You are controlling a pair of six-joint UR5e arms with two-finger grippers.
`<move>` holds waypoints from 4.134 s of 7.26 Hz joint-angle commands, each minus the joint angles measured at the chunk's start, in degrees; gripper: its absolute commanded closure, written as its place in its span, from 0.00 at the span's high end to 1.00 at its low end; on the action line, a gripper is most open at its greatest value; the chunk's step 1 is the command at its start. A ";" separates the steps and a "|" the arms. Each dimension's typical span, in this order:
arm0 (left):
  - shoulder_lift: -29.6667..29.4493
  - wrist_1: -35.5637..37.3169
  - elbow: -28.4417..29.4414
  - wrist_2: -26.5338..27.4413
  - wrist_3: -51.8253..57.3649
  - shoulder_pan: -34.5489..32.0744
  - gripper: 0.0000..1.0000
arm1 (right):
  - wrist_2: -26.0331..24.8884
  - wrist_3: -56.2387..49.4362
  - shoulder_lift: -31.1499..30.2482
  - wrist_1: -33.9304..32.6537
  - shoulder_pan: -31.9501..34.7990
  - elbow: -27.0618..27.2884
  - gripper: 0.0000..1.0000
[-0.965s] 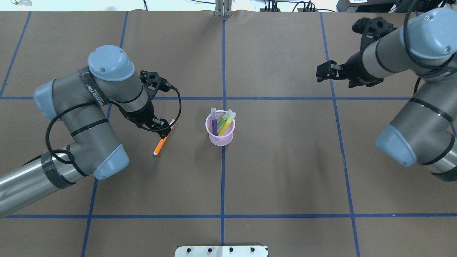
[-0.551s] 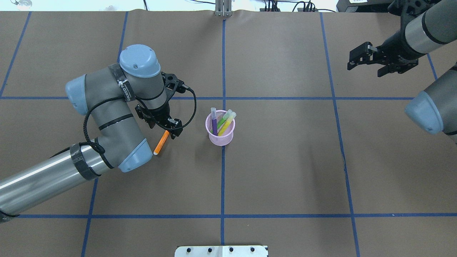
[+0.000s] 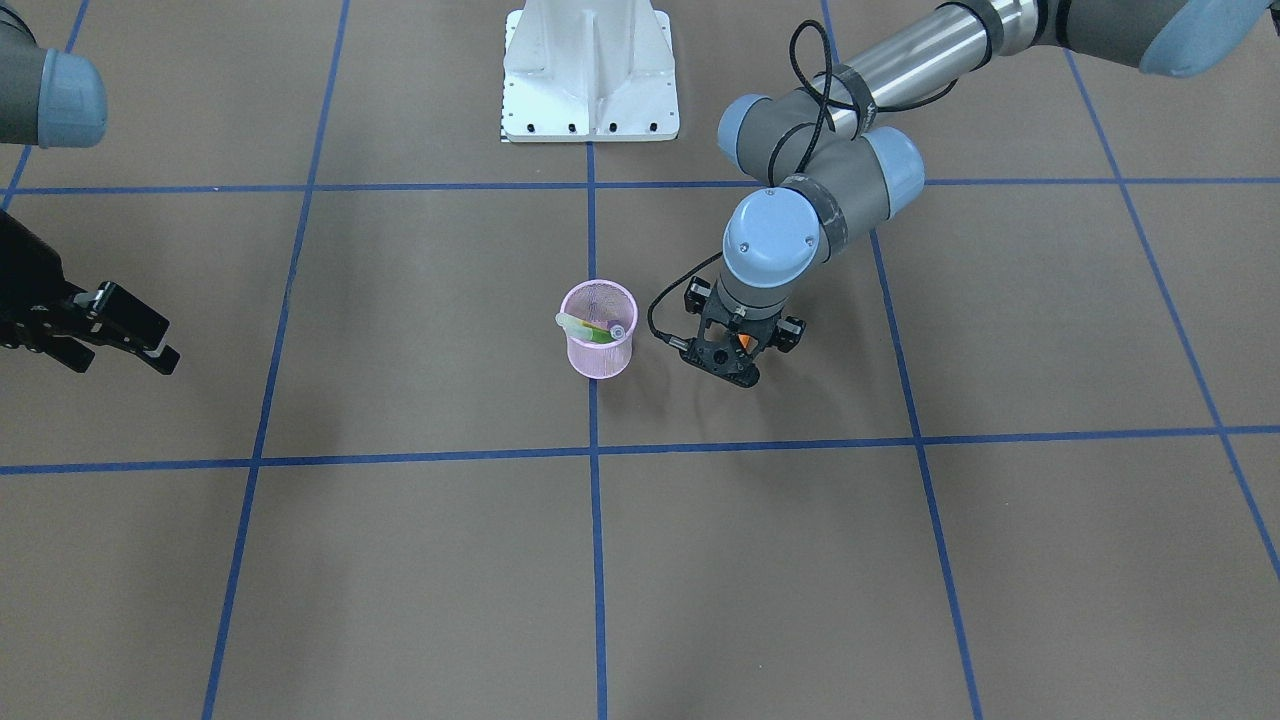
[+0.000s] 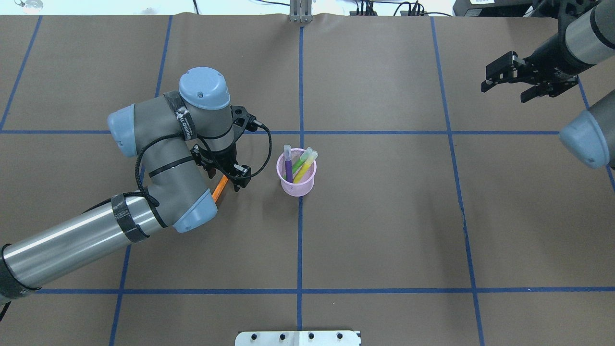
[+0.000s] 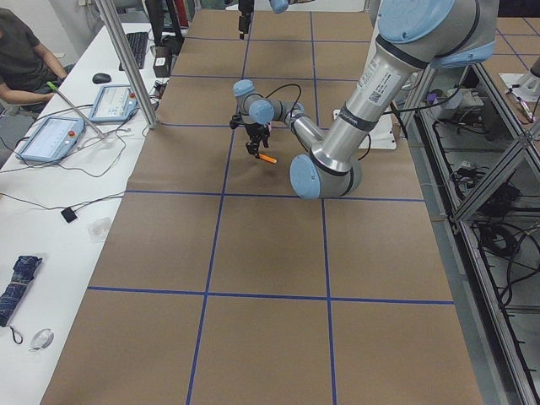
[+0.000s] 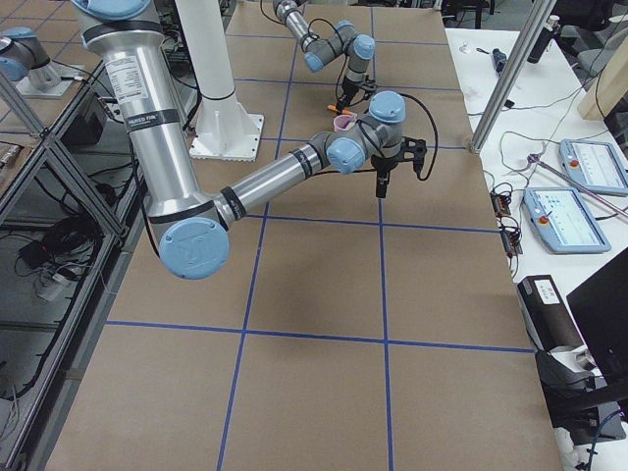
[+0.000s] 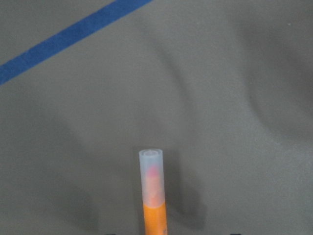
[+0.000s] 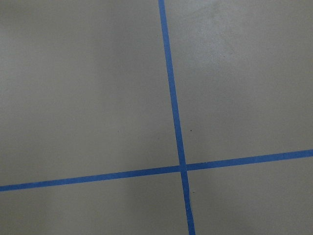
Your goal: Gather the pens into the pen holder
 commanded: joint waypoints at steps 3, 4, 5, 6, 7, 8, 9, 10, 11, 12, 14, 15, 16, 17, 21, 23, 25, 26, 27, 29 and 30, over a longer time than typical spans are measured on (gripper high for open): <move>-0.13 -0.17 1.12 0.11 0.09 -0.05 0.70 | 1.05 -0.04 0.33 0.22 0.33 -0.27 0.99; -0.13 -0.18 1.29 0.02 0.09 -0.05 0.69 | 0.97 -0.13 0.33 0.22 0.34 -0.27 0.99; -0.22 -0.18 1.30 0.02 0.09 -0.05 0.52 | 0.88 -0.04 0.33 0.22 0.34 -0.18 0.99; -0.22 -0.26 1.64 0.02 0.09 -0.05 0.33 | 0.96 -0.04 0.24 0.22 0.34 0.00 0.99; -0.22 -0.18 1.74 0.02 0.00 -0.05 0.00 | 0.97 -0.04 0.16 0.22 0.42 0.00 0.99; -0.22 -0.26 2.08 0.02 0.00 0.04 0.00 | 0.97 -0.04 0.07 0.22 0.68 0.00 0.99; -1.26 0.00 2.00 -0.15 0.00 -0.22 0.00 | 1.14 -0.04 0.07 0.22 0.86 0.00 0.99; -3.36 0.09 1.74 -0.16 -1.48 -0.92 0.00 | 0.97 -0.04 0.07 0.22 1.04 0.00 0.99; -5.38 -0.17 -0.53 0.63 -4.19 -1.88 0.00 | 0.70 -0.04 0.07 0.22 1.39 -0.18 0.99; -8.53 0.61 -5.77 8.38 -6.83 -1.98 0.00 | 0.53 -0.04 0.15 0.30 1.56 -0.18 0.99; -11.46 1.94 -11.68 9.07 -7.11 -2.15 0.00 | 0.26 -0.04 0.24 0.30 1.74 -0.26 0.99; -11.81 1.41 -14.15 15.51 -7.03 -0.94 0.00 | 0.18 -0.04 0.24 0.39 1.74 -0.09 0.99; -10.86 -2.51 -14.95 25.41 -6.86 5.16 0.00 | 0.09 -0.04 0.33 0.39 1.92 0.00 0.99; -10.07 -5.33 -14.88 30.03 -7.20 7.66 0.00 | -0.17 -0.04 0.33 0.39 1.92 0.00 0.99; -8.83 -5.71 -14.53 30.34 -7.03 8.74 0.02 | -0.35 0.04 0.07 0.30 1.92 -0.26 0.99; -8.83 -7.29 -14.09 30.34 -7.12 8.74 0.18 | -0.88 -0.04 0.16 0.30 1.92 -0.44 0.99; -8.83 -7.47 -13.47 30.43 -6.94 8.83 0.70 | -0.97 0.04 0.16 0.39 1.92 -0.53 0.99; -8.74 -8.69 -13.21 30.34 -6.94 8.83 0.82 | -0.97 0.04 0.16 0.30 1.83 -0.53 0.99; -8.83 -9.57 -12.86 30.34 -6.94 8.74 0.82 | -0.97 0.04 0.07 0.30 1.83 -0.53 0.99; -8.66 -9.06 -13.38 30.43 -7.55 7.35 0.82 | -0.88 -0.04 0.15 0.30 1.92 -0.70 0.99; -6.13 -8.79 -14.77 30.17 -7.73 5.42 0.82 | -0.97 -0.04 0.68 0.22 1.74 -1.31 0.99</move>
